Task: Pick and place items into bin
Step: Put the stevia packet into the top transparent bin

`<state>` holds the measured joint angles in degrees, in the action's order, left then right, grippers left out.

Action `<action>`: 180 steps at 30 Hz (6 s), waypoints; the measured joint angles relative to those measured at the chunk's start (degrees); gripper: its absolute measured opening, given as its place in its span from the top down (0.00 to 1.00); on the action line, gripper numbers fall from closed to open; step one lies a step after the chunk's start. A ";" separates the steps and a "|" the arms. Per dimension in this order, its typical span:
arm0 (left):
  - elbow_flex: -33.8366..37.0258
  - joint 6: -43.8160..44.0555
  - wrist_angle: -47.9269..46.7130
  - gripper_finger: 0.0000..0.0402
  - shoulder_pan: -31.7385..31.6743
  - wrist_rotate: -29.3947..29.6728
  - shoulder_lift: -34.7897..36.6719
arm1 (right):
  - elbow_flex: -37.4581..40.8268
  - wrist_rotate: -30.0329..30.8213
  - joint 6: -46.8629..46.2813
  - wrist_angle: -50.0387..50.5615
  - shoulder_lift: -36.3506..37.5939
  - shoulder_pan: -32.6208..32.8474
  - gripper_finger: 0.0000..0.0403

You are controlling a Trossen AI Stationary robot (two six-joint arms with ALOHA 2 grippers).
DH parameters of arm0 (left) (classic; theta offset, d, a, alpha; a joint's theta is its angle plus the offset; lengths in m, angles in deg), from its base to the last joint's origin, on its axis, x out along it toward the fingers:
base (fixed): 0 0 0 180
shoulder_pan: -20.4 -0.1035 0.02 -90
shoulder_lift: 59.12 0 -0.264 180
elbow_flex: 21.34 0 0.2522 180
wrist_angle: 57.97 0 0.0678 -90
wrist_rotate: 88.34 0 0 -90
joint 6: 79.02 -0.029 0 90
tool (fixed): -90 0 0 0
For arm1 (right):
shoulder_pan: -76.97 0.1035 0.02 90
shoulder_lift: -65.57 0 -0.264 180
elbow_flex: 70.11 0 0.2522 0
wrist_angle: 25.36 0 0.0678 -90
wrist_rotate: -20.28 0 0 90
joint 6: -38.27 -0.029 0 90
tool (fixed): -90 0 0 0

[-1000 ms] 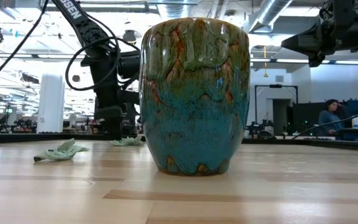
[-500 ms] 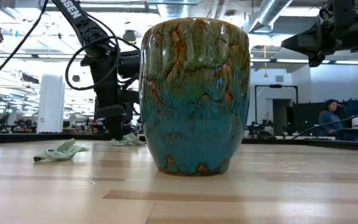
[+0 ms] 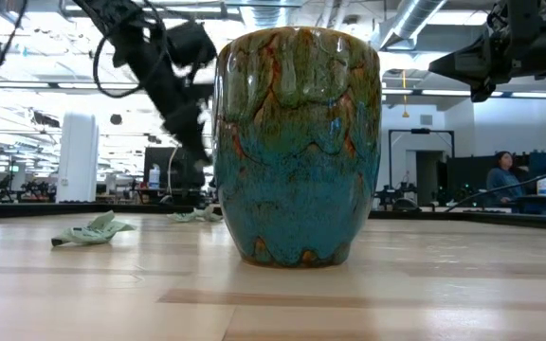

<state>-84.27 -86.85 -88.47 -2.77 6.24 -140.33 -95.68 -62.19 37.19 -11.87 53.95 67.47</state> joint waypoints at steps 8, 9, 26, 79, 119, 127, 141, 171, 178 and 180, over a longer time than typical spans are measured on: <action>-2.63 2.97 11.09 1.00 0.04 -13.69 1.22 | 0.00 0.00 0.00 0.00 0.00 0.01 1.00; -3.67 2.97 10.75 1.00 0.04 -13.80 0.30 | 0.00 -0.01 0.01 0.00 0.00 0.00 1.00; -16.79 0.58 -2.35 1.00 0.10 -14.59 -15.58 | 0.00 -0.02 0.00 0.00 0.00 0.00 1.00; 5.96 16.06 -9.17 0.59 0.30 -7.02 -1.98 | 0.00 -0.02 0.00 -0.01 0.01 0.01 1.00; 10.93 15.29 5.32 0.60 2.58 -2.17 -9.35 | 0.00 -0.02 0.00 0.00 0.00 0.00 1.00; 10.95 13.78 6.68 0.72 2.53 -1.24 -9.44 | 0.00 -0.02 0.00 -0.02 0.00 0.02 1.00; 11.04 13.60 8.56 0.99 2.59 -0.63 -9.37 | 0.00 -0.02 0.00 -0.01 0.01 0.00 1.00; -0.62 10.05 14.45 1.00 0.73 -13.47 1.86 | 0.00 -0.02 0.00 -0.02 0.02 0.00 1.00; -7.59 7.06 6.14 1.00 0.63 -14.24 -6.69 | 0.00 -0.02 0.00 0.00 0.01 0.02 1.00; -8.85 6.90 4.53 1.00 0.63 -14.22 -8.83 | 0.00 -0.02 0.00 0.02 0.02 0.00 1.00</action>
<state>-93.12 -79.95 -83.94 -2.15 -7.98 -149.16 -95.68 -62.22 37.19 -11.85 53.97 67.47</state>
